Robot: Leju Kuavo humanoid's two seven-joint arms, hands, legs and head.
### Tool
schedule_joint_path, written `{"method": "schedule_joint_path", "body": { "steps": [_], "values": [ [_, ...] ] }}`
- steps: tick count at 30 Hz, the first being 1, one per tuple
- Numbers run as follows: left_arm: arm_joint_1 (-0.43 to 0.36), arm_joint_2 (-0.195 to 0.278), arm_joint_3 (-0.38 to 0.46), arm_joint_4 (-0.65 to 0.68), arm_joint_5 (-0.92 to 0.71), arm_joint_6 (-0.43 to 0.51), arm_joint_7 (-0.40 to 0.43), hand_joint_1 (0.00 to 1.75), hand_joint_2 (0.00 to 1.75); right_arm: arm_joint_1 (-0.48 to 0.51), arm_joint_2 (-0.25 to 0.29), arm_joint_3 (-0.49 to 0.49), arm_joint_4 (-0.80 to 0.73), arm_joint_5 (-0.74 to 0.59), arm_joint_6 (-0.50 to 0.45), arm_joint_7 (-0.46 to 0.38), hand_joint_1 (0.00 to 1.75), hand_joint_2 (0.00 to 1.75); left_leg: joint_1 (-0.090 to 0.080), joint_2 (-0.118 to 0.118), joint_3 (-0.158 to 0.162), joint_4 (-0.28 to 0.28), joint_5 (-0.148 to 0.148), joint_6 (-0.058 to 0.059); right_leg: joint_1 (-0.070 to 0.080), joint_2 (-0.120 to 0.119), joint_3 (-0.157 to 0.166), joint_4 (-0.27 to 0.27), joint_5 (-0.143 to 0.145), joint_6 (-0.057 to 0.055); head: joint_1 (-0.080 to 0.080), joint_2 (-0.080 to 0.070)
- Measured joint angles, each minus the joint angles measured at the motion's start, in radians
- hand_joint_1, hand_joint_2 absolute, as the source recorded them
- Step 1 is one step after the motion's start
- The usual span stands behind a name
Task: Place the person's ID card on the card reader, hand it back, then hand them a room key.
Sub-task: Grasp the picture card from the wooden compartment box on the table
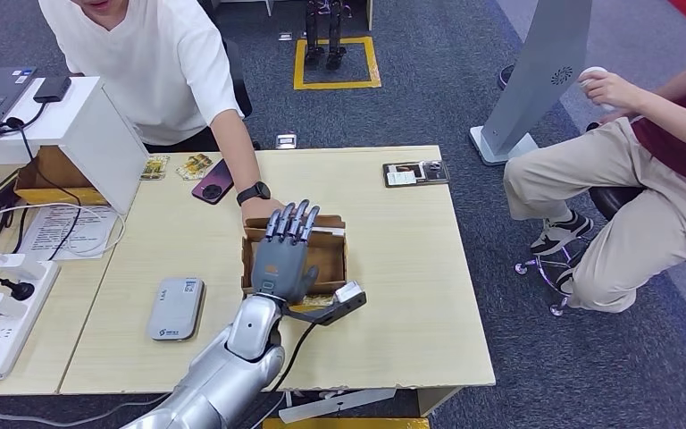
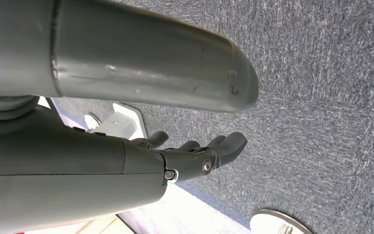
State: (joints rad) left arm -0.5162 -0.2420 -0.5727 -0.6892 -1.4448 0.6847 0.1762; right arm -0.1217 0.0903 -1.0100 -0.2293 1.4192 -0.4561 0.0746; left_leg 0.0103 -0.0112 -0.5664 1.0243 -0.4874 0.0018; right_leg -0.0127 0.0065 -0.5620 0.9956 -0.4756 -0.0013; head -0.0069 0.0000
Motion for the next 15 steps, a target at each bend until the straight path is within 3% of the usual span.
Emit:
{"method": "schedule_joint_path", "body": {
  "steps": [15],
  "values": [
    [-0.005,0.000,-0.015,0.001,0.002,-0.022,-0.008,0.39,1.75,-0.001,0.000,0.026,0.000,0.025,0.001,0.017,0.00,0.00,0.000,0.000,0.000,0.000,0.000,0.000,0.000,0.000,0.000,0.000,0.000,0.000,0.000,0.000]
  ]
}}
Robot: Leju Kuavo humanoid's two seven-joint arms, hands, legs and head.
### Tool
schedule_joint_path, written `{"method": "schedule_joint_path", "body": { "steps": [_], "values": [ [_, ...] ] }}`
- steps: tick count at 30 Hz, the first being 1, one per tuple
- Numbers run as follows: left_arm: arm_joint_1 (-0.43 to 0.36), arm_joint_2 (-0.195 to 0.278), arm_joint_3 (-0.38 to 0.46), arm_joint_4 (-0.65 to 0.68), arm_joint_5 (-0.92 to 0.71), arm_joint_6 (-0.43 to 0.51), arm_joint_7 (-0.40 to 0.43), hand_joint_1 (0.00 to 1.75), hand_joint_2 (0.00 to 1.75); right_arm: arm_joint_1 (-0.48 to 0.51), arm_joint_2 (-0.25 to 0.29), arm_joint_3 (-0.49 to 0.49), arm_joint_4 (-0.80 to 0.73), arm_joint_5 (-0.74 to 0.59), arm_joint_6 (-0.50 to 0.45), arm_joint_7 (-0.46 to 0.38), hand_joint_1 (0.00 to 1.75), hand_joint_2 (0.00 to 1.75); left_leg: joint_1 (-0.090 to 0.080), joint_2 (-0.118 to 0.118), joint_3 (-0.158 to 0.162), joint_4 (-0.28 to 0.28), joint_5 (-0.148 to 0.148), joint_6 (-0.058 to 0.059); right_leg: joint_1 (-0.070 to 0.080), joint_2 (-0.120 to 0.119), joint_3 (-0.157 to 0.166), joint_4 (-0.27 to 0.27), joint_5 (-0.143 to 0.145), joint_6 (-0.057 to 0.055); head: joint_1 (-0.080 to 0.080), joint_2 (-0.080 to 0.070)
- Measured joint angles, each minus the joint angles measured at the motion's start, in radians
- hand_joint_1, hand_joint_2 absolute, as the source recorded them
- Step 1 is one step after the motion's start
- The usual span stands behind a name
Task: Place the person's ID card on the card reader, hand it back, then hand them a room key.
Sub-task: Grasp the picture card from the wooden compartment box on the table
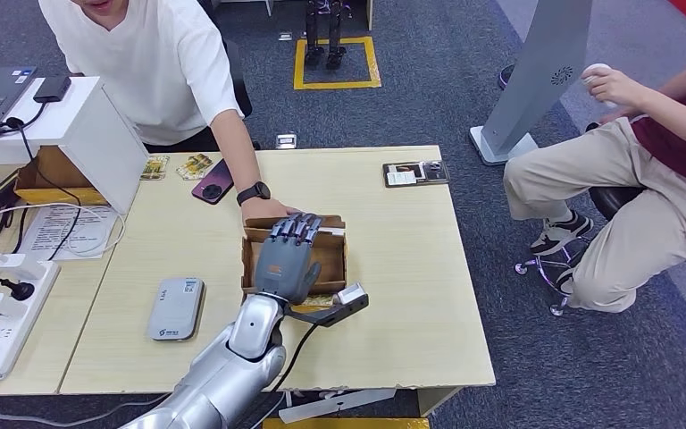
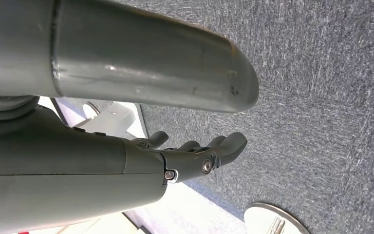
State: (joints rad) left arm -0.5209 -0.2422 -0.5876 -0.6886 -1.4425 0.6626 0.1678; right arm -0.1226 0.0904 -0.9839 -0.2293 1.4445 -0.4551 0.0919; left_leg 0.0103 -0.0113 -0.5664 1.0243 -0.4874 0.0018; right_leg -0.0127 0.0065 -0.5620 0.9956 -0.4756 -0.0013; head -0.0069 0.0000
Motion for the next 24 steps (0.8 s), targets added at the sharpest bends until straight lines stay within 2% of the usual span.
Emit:
{"method": "schedule_joint_path", "body": {
  "steps": [8,13,18,21,23,24],
  "values": [
    [0.000,0.000,-0.001,0.000,0.000,0.000,0.000,0.36,1.75,0.000,0.000,0.000,0.000,0.000,0.000,0.000,0.00,0.00,0.000,0.000,0.000,0.000,0.000,0.000,0.000,0.000,0.000,0.000,0.000,0.000,0.000,0.000],
    [0.000,0.000,-0.012,0.000,0.013,-0.003,-0.001,0.20,1.75,0.000,0.000,0.006,0.000,0.000,0.002,0.002,0.00,0.00,0.000,0.000,0.000,0.000,0.000,0.000,0.000,0.000,0.000,0.000,0.000,0.000,0.000,0.000],
    [0.000,0.000,-0.027,0.000,0.027,-0.002,-0.001,0.35,1.75,0.000,0.000,0.020,0.000,-0.002,0.002,0.003,0.00,0.00,0.000,0.000,0.000,0.000,0.000,0.000,0.000,0.000,0.000,0.000,0.000,0.000,0.000,0.000],
    [0.000,0.000,-0.030,0.000,0.030,-0.002,-0.001,0.37,1.75,0.000,0.000,0.022,0.000,-0.003,0.002,0.003,0.00,0.00,0.000,0.000,0.000,0.000,0.000,0.000,0.000,0.000,0.000,0.000,0.000,0.000,0.000,0.000],
    [0.000,0.000,-0.033,0.000,0.030,-0.002,-0.001,0.30,1.75,0.000,0.000,0.023,0.000,-0.004,0.002,0.003,0.00,0.00,0.000,0.000,0.000,0.000,0.000,0.000,0.000,0.000,0.000,0.000,0.000,0.000,0.000,0.000],
    [0.000,0.000,-0.035,0.000,0.030,-0.002,-0.001,0.21,1.75,0.000,0.000,0.023,0.000,-0.005,0.002,0.003,0.00,0.00,0.000,0.000,0.000,0.000,0.000,0.000,0.000,0.000,0.000,0.000,0.000,0.000,0.000,0.000]
  ]
}}
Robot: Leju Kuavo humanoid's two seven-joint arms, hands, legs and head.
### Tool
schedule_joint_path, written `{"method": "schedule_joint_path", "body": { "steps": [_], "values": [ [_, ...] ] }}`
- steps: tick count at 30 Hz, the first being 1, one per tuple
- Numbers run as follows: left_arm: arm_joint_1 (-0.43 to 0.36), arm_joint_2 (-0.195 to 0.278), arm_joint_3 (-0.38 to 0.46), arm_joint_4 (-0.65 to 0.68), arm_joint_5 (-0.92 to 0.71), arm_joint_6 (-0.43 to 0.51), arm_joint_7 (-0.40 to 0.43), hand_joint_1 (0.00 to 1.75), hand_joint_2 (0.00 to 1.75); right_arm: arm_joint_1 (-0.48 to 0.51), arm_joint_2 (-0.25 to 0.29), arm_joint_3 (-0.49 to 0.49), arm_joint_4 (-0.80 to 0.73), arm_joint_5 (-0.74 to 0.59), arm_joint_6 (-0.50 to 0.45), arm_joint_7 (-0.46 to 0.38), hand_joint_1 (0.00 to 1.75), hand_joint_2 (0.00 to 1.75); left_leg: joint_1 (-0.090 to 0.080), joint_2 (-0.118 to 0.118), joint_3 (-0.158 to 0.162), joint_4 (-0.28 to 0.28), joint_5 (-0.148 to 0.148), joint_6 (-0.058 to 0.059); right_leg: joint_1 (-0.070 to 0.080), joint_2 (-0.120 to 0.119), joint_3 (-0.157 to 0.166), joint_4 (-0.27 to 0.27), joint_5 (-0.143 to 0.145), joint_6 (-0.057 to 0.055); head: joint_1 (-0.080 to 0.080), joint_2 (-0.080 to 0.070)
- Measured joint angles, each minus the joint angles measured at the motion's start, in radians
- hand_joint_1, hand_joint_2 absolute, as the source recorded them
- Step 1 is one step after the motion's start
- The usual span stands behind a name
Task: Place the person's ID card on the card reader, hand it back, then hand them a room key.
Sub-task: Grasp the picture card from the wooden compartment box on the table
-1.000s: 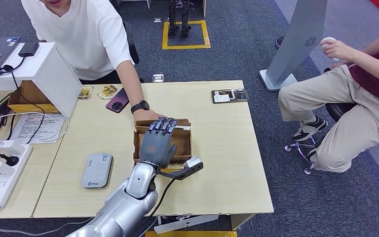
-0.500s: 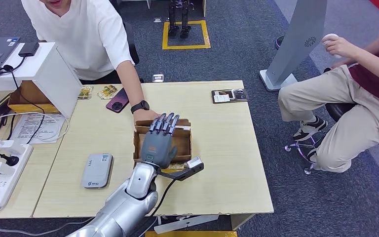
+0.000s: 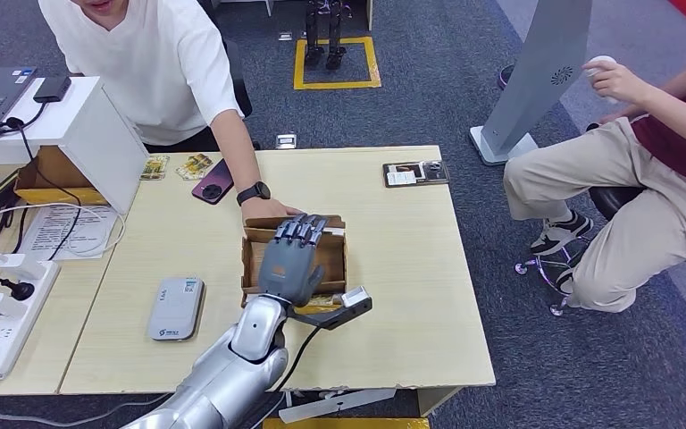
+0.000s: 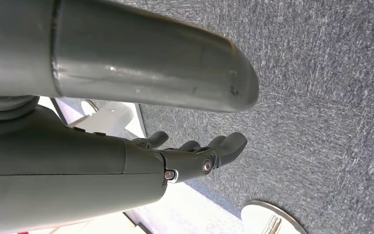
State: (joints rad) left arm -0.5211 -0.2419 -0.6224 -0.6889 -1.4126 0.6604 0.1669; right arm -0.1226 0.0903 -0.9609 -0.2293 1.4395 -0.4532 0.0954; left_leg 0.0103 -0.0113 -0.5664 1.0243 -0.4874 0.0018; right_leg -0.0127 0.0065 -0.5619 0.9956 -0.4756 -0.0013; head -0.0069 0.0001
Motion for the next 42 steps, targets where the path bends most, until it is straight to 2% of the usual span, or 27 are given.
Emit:
{"method": "schedule_joint_path", "body": {
  "steps": [3,13,27,42],
  "values": [
    [0.000,0.000,-0.002,0.000,0.001,0.002,0.000,0.00,1.75,0.000,0.000,0.000,0.000,-0.002,0.000,0.001,0.00,0.00,0.000,0.000,0.000,0.000,0.000,0.000,0.000,0.000,0.000,0.000,0.000,0.000,0.000,0.000],
    [0.001,0.003,-0.003,-0.049,0.042,0.029,-0.025,0.00,1.75,0.001,0.000,0.001,0.000,-0.015,-0.003,0.003,0.00,0.00,0.000,0.000,0.000,0.000,0.000,0.000,0.000,0.000,0.000,0.000,0.000,0.000,0.000,0.000],
    [-0.029,0.008,-0.003,-0.061,0.037,0.019,-0.020,0.00,1.75,0.000,0.000,0.005,0.000,-0.008,0.000,0.003,0.00,0.00,0.000,0.000,0.000,0.000,0.000,0.000,0.000,0.000,0.000,0.000,0.000,0.000,0.000,0.000],
    [-0.077,-0.029,-0.003,-0.005,0.012,-0.027,0.004,0.00,1.75,-0.011,0.000,0.028,0.000,0.002,0.005,0.016,0.00,0.00,0.000,0.000,0.000,0.000,0.000,0.000,0.000,0.000,0.000,0.000,0.000,0.000,0.000,0.000]
  ]
}}
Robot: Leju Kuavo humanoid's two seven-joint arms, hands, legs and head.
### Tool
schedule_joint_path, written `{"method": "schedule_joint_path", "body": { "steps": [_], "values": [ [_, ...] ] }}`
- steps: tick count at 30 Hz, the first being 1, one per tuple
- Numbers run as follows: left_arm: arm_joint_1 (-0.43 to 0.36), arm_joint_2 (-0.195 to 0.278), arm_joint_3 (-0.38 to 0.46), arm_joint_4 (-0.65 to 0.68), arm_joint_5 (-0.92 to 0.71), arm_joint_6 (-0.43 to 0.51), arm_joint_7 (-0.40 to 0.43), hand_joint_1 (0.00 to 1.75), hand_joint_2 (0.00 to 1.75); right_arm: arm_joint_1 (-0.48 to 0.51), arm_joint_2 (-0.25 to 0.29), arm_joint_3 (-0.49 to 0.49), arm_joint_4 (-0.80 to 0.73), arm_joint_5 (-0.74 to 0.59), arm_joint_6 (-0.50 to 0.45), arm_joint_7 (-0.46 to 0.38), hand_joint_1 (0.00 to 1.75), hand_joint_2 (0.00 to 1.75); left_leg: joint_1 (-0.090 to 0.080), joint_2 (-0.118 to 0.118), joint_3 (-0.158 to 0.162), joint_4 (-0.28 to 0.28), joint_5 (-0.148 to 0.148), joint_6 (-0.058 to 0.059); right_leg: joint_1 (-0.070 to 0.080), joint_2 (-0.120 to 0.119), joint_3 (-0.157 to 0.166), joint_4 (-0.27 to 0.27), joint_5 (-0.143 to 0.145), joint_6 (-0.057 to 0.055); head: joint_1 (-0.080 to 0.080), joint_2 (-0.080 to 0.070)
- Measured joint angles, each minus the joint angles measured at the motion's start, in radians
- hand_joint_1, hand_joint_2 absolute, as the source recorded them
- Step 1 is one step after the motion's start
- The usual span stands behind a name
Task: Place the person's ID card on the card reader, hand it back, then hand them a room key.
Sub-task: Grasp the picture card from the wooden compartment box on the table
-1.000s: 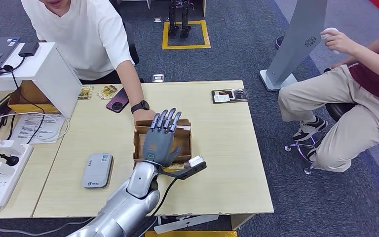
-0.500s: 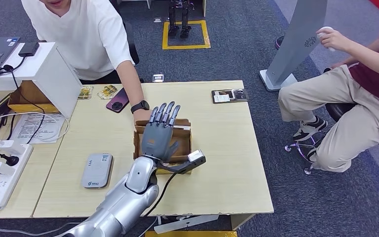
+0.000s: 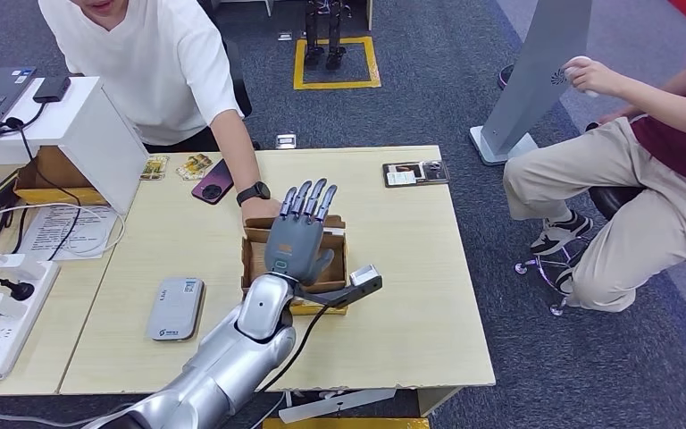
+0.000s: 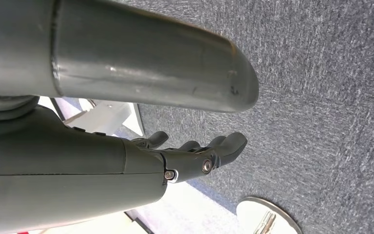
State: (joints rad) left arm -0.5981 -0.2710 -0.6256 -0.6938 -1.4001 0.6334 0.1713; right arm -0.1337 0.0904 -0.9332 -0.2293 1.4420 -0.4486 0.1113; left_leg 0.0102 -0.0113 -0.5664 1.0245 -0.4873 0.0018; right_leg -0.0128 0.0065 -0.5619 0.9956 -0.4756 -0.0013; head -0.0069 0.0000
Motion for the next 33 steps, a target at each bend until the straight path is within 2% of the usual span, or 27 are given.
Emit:
{"method": "schedule_joint_path", "body": {
  "steps": [21,22,26,28,33],
  "values": [
    [-0.018,-0.020,-0.003,0.085,-0.018,-0.026,0.042,0.00,1.75,-0.004,0.000,0.017,0.000,0.000,0.010,0.002,0.00,0.00,0.000,0.000,0.000,0.000,0.000,0.000,0.000,0.000,0.000,0.000,0.000,0.000,0.000,0.000],
    [-0.019,-0.021,-0.004,0.090,-0.021,-0.026,0.047,0.04,1.75,-0.005,0.000,0.018,0.000,0.000,0.010,0.002,0.00,0.00,0.000,0.000,0.000,0.000,0.000,0.000,0.000,0.000,0.000,0.000,0.000,0.000,0.000,0.000],
    [-0.024,-0.021,-0.007,0.112,-0.033,-0.029,0.070,1.66,1.75,-0.005,0.000,0.021,0.000,-0.004,0.010,0.004,0.00,0.00,0.000,0.000,0.000,0.000,0.000,0.000,0.000,0.000,0.000,0.000,0.000,0.000,0.000,0.000],
    [-0.029,-0.021,-0.011,0.122,-0.045,-0.037,0.083,1.75,1.75,-0.005,0.000,0.023,0.000,-0.007,0.010,0.005,0.00,0.00,0.000,0.000,0.000,0.000,0.000,0.000,0.000,0.000,0.000,0.000,0.000,0.000,0.000,0.000],
    [-0.033,-0.020,-0.027,0.139,-0.071,-0.067,0.094,1.75,1.75,-0.005,0.000,0.024,0.000,-0.009,0.010,0.005,0.00,0.00,0.000,0.000,0.000,0.000,0.000,0.000,0.000,0.000,0.000,0.000,0.000,0.000,0.000,0.000]
  ]
}}
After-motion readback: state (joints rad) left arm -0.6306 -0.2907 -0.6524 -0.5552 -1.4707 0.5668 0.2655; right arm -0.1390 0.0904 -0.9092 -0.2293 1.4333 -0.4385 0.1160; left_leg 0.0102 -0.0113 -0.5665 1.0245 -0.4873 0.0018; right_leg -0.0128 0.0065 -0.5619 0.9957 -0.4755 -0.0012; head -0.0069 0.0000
